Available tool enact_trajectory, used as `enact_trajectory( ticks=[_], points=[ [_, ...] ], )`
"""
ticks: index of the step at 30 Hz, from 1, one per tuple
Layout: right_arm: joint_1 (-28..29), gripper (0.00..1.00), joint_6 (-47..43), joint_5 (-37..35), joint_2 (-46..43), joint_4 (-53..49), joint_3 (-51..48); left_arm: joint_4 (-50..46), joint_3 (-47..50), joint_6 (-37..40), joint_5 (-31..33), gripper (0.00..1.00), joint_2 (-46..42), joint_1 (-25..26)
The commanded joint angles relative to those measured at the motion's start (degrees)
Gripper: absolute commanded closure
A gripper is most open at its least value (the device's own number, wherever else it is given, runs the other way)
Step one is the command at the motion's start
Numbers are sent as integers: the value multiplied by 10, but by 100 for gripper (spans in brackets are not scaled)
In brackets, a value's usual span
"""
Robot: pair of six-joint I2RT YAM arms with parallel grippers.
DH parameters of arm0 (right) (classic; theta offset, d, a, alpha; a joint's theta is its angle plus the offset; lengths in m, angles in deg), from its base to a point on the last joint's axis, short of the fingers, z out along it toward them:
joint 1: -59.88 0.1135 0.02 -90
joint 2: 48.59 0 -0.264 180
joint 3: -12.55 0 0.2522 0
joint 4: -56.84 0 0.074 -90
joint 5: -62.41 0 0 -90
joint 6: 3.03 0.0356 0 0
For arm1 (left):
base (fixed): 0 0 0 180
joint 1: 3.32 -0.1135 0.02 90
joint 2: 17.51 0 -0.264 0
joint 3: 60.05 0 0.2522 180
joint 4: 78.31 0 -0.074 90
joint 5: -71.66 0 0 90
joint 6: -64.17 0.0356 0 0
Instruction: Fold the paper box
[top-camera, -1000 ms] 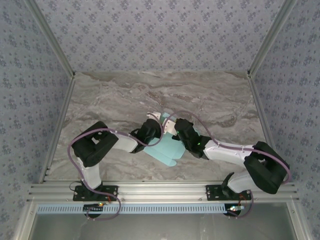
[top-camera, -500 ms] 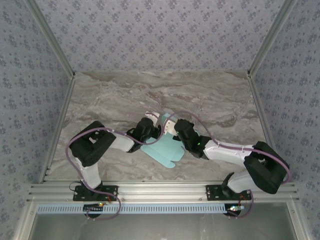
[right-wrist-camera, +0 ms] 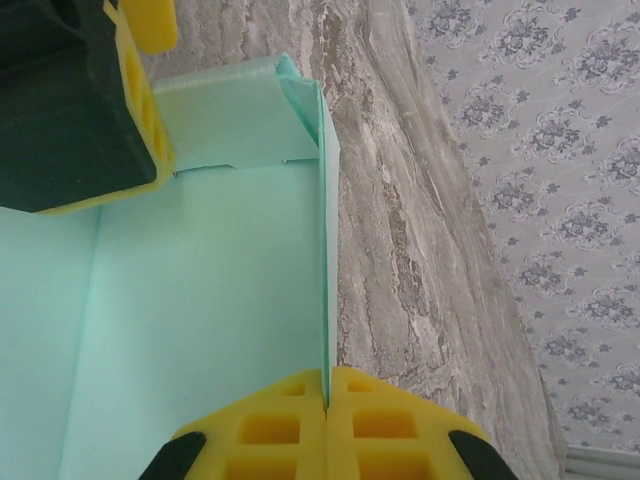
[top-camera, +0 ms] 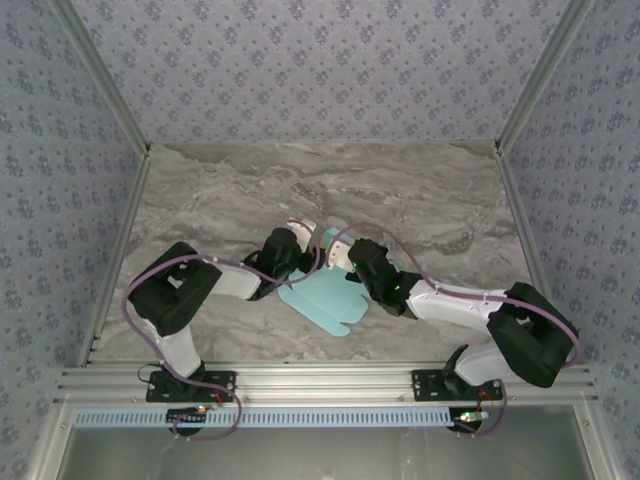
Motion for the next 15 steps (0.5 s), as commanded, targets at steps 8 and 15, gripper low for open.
enact_trajectory(
  ticks=[8, 15],
  points=[
    [-2, 100, 8, -1, 5, -15, 11, 12, -35, 5, -6, 59, 12, -9],
    [-3, 99, 11, 1, 1, -17, 15, 21, -34, 7, 2, 74, 14, -9]
  ],
)
